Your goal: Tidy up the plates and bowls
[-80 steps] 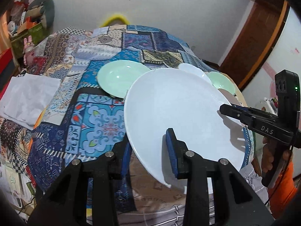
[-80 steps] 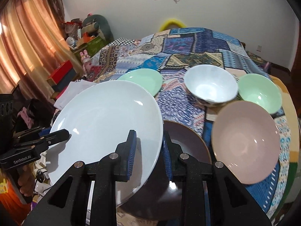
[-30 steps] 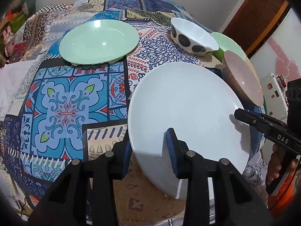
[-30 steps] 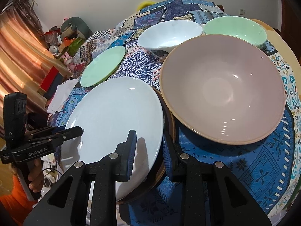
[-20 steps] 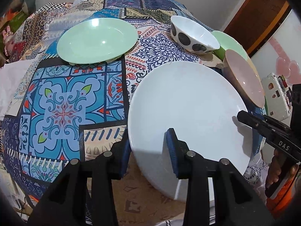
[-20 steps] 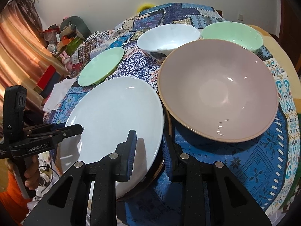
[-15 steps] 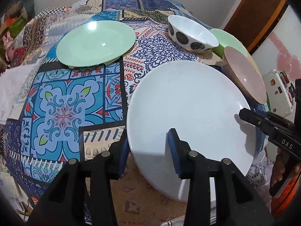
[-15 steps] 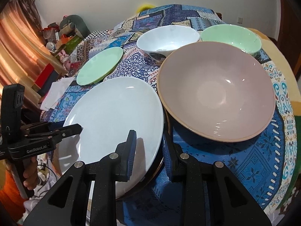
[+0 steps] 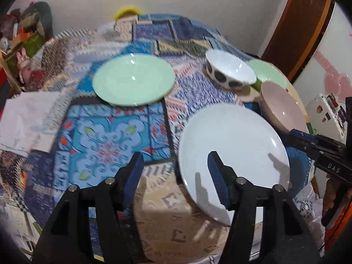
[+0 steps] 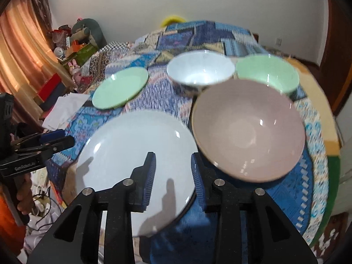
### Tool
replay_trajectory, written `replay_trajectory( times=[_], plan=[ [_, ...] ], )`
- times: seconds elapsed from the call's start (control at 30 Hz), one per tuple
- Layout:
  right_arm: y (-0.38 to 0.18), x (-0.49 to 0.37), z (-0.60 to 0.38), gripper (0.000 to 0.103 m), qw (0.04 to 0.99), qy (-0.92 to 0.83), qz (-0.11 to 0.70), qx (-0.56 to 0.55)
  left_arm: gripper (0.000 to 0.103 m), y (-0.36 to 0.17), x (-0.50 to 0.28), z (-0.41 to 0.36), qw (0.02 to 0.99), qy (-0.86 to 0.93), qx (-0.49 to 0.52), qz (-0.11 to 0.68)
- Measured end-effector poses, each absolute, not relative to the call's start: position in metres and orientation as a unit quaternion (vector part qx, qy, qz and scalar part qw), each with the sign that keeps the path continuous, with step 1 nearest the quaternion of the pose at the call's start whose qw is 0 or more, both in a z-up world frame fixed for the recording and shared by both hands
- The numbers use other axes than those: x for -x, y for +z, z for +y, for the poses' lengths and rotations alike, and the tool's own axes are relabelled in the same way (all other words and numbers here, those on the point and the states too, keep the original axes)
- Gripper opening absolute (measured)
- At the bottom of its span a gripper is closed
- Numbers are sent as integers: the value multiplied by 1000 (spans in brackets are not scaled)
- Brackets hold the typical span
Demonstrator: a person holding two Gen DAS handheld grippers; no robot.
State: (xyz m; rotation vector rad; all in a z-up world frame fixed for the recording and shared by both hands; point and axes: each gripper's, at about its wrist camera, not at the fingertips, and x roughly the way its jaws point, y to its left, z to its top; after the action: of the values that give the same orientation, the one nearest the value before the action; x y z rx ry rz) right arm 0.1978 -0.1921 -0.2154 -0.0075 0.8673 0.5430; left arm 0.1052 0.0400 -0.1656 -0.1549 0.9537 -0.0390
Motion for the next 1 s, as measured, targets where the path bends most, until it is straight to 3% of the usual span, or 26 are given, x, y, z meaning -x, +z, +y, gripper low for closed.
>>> replay_trajectory(
  times=[0.13,0.23,0.47,0.53,0.6,1.0],
  plan=[
    [-203,-203,-182,36,880,260,398,15,64,-147,-104,56,899,-1,75,431],
    [-193,-210,-169,38,882,267,388,24,73,-135,-106,73,910,20,78,407],
    [-180,-228,-139,39,883,281,373,45,74,-119,-124,103,919,40,65,387],
    [-178,-237,-130,39,880,288,374,43,77,-116,-133,111,923,47,46,379],
    [-177,-244,-122,39,878,293,376,40,88,-115,-139,117,926,51,34,372],
    [-201,-294,-70,39,859,293,417,45,88,-157,-210,180,908,56,76,408]
  ],
)
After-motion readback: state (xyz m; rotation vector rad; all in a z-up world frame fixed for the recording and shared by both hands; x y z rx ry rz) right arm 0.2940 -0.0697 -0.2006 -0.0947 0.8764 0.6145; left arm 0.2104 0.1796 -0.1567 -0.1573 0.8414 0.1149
